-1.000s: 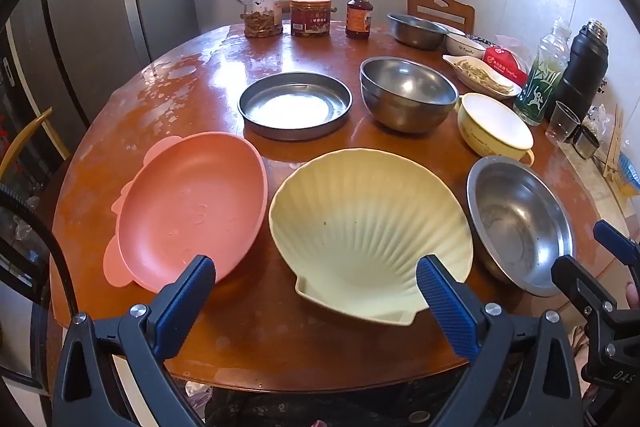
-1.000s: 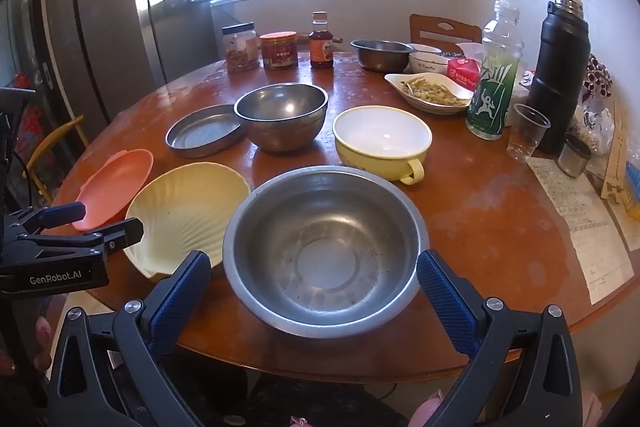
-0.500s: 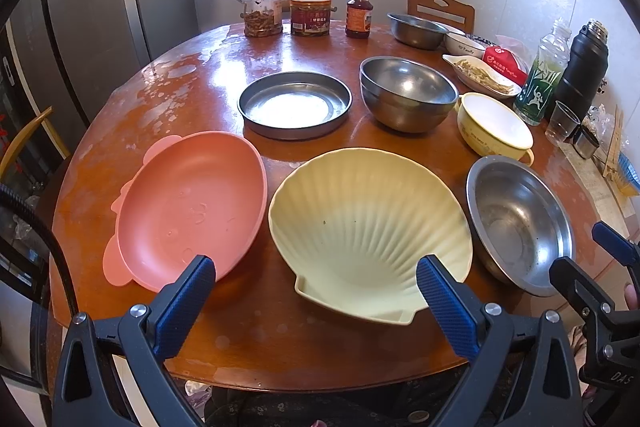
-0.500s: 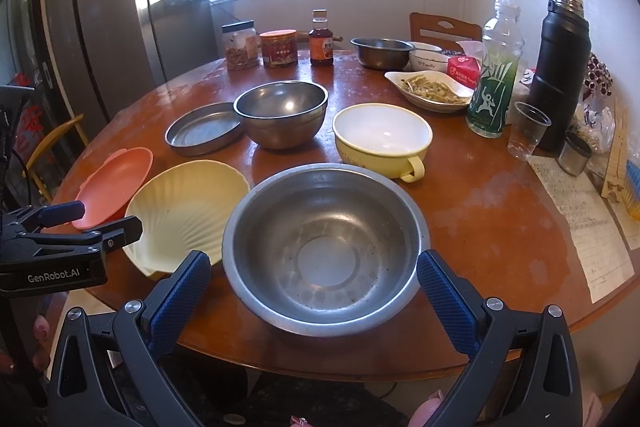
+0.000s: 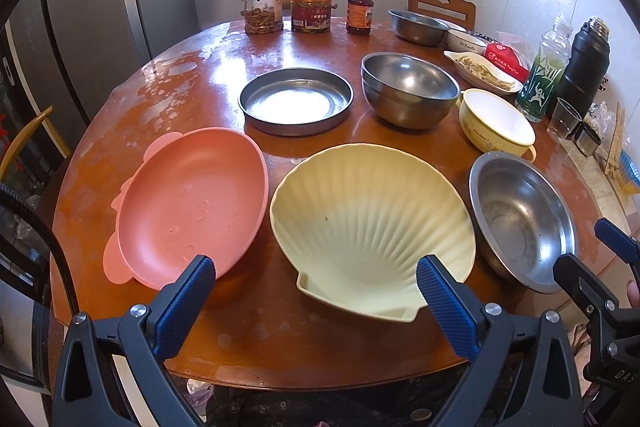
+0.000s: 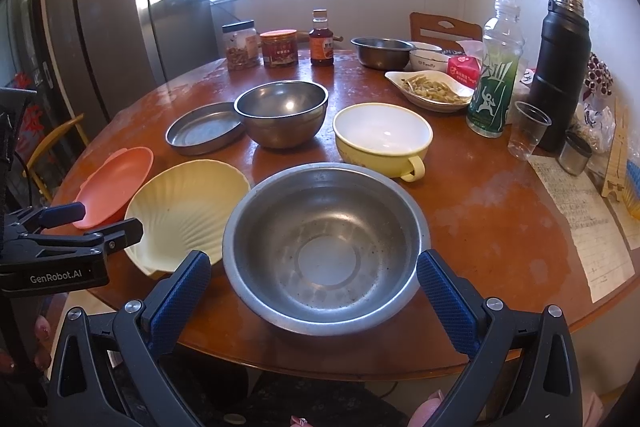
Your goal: Organize plates and bowls
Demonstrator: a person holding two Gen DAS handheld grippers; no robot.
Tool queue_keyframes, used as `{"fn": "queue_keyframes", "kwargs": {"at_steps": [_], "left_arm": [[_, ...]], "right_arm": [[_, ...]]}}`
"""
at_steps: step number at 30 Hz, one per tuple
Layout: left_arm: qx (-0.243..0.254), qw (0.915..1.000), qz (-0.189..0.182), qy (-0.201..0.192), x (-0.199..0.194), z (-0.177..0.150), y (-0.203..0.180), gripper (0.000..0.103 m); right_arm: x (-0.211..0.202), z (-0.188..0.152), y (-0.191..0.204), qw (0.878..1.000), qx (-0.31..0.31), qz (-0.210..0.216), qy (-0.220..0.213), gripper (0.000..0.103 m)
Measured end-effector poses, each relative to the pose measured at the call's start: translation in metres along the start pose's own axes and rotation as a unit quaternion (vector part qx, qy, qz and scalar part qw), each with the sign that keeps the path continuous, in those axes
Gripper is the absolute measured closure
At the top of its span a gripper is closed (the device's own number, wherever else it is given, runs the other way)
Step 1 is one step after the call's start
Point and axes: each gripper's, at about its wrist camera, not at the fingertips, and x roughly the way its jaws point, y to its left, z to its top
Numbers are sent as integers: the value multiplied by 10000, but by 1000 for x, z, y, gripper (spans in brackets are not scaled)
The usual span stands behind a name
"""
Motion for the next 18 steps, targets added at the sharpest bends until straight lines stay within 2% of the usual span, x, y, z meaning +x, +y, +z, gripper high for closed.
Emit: {"fn": "queue_keyframes", "kwargs": {"at_steps": [18], "left_arm": [[-48,10000,-12,-13,-3,2,2,1]], "right_arm": [[0,3,7,9999,-113,19,-29,0]]}}
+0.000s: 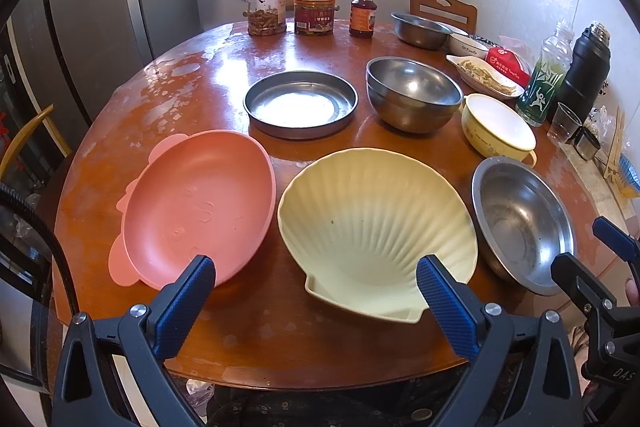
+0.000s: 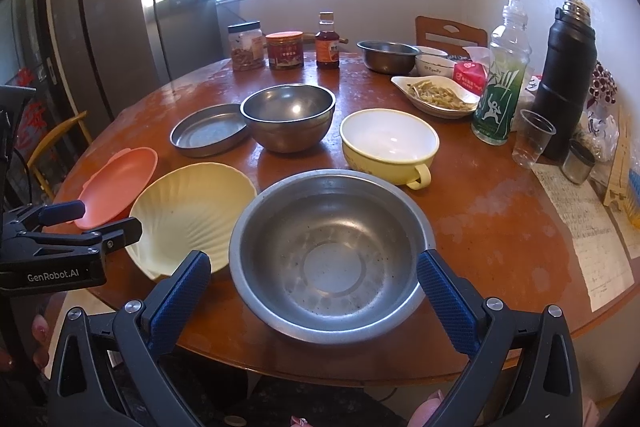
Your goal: Organize plates and bowls
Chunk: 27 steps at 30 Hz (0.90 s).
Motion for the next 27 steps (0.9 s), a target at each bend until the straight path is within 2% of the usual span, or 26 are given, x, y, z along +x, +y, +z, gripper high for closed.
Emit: {"fn": "queue_keyframes", "kwargs": {"at_steps": [12,20,23,27], "left_arm": [[-102,9999,-18,27,0,1,8,1],[-177,9998,-8,61,1,-2,16,1],[-212,9998,-6,63,0,-4,20,1],[-298,9995,-41,116,2,-6,27,1]], "right_arm": [[0,10,4,9999,-150,36,-60,0],[6,34,17,9986,-437,239,-171,0],[13,46,21,9976,-489,483,-80,0],[22,65,35,9943,-885,601,-37,0]]}}
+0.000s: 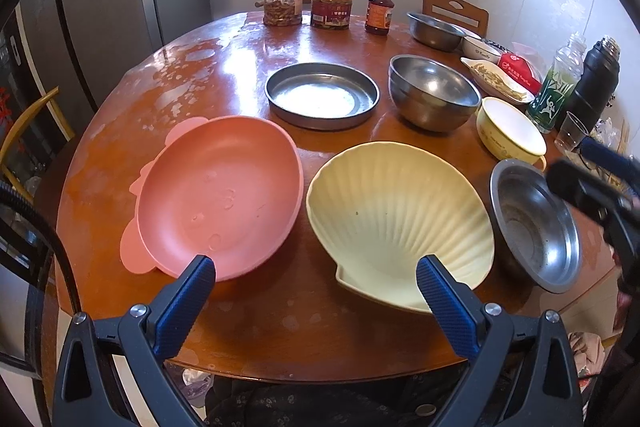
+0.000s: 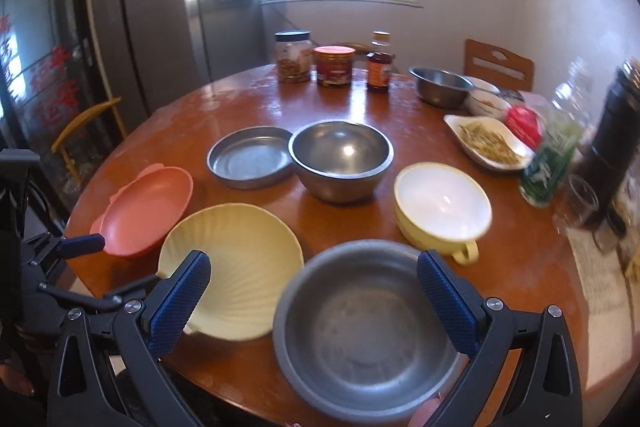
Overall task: Organize plates and bowls
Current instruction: 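Grasp the rim of the yellow scallop-shell plate with the left tool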
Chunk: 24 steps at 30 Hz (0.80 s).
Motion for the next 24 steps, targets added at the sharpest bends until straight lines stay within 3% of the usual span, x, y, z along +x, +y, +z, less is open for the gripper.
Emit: {"fn": "queue_keyframes", "kwargs": {"at_steps": [5,7,15,18,22,24], "left_arm": [[-125,9998,-59,129,5,-1,8,1],[-180,9996,-126,191,7,-3,11,1],[-285,9986,-260,367,16,-3,14,1],[-256,9984,-317,391,17,-3,11,4],[-217,9974,-561,395,16,-3,7,5],[-210,9967,-630,459,18,-2,4,8]], "right_arm": [[23,22,16,9973,-621,141,372,0],[35,27,19,9950,-683,411,604,0],[83,34,25,9853,-1002,649,1221,2],[100,34,24,9824,-1000,683,1420,10],[113,30,25,9759,-1108,859,1672,38],[117,29,27,9750,-1159,853,1691,39]]}}
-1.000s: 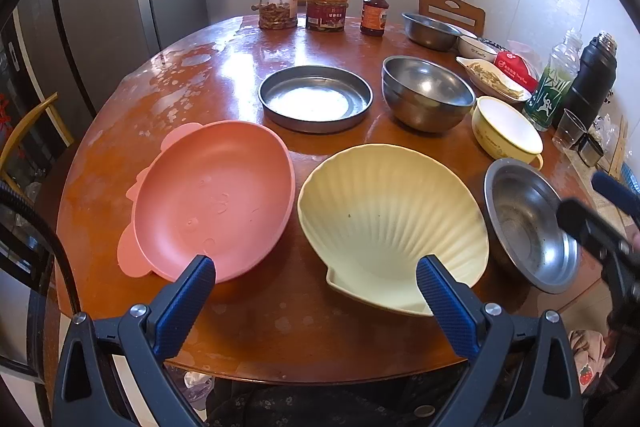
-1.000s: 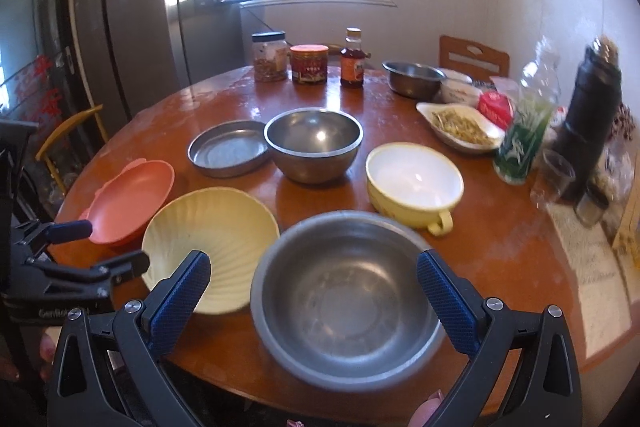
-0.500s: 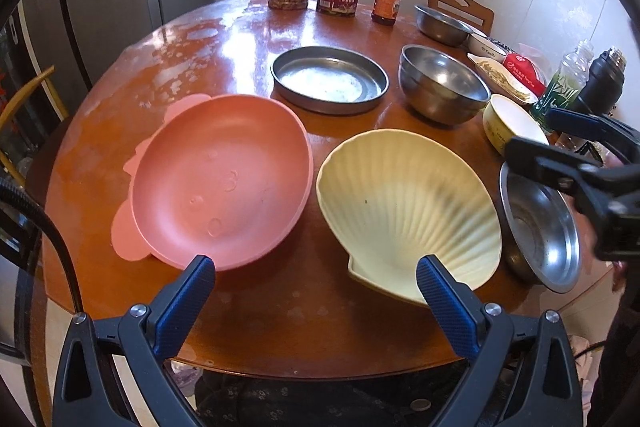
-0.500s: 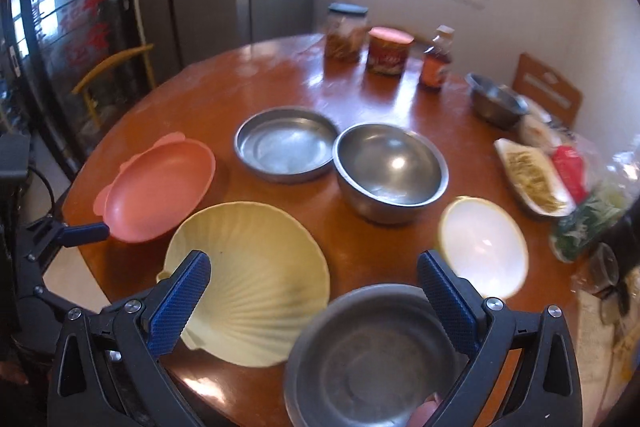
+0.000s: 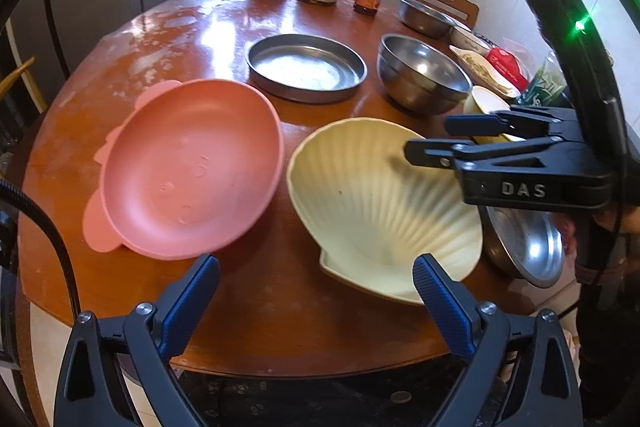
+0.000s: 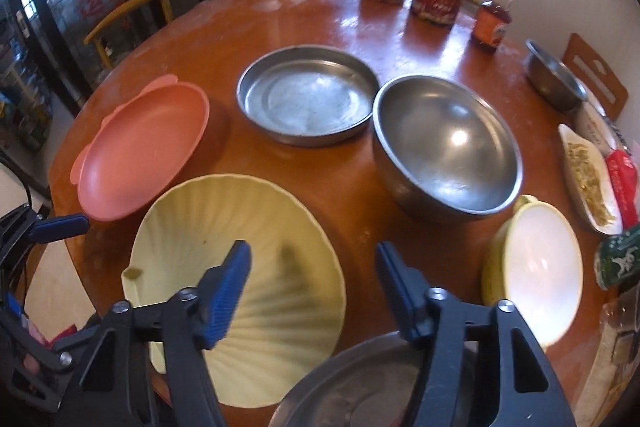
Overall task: Organize plates and bowls
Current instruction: 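Grasp the rim of the yellow scallop-shell plate with the left tool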
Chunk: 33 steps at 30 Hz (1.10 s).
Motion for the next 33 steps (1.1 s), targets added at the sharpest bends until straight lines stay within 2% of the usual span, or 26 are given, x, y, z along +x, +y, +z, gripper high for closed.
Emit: {"fn": "queue_keyframes", "kwargs": {"at_steps": [3,7,9,13,20,22,24,26,28,30,33], "left_arm": [[-52,9998,-100,147,5,-1,-1,17],[-150,9991,-139,374,18,-1,-2,27],[-113,9992,-94,359,21,-1,-5,29],[-66,9992,-97,381,24,1,-9,34],[-78,9993,-7,370,23,1,-5,38],[-123,9993,9,360,21,1,0,47],[-169,9992,68,342,19,-1,6,49],[-207,9992,125,333,16,-2,12,55],[-263,9990,145,327,13,-4,20,68],[-317,9988,153,333,9,-7,28,72],[-364,9988,197,261,3,-8,34,72]], "right_arm": [[4,0,2,9999,-92,29,45,45],[9,-1,1,9998,-180,18,129,59],[11,-1,1,9997,-185,20,139,61],[16,-2,-2,9995,-200,42,241,75],[15,0,13,9985,-456,183,249,81],[15,1,23,9976,-592,210,297,82],[16,2,33,9967,-714,196,326,82],[17,4,39,9964,-756,152,342,83],[18,6,44,9964,-762,107,351,82],[19,8,46,9964,-767,96,362,82],[18,9,54,9961,-793,151,368,82]]}}
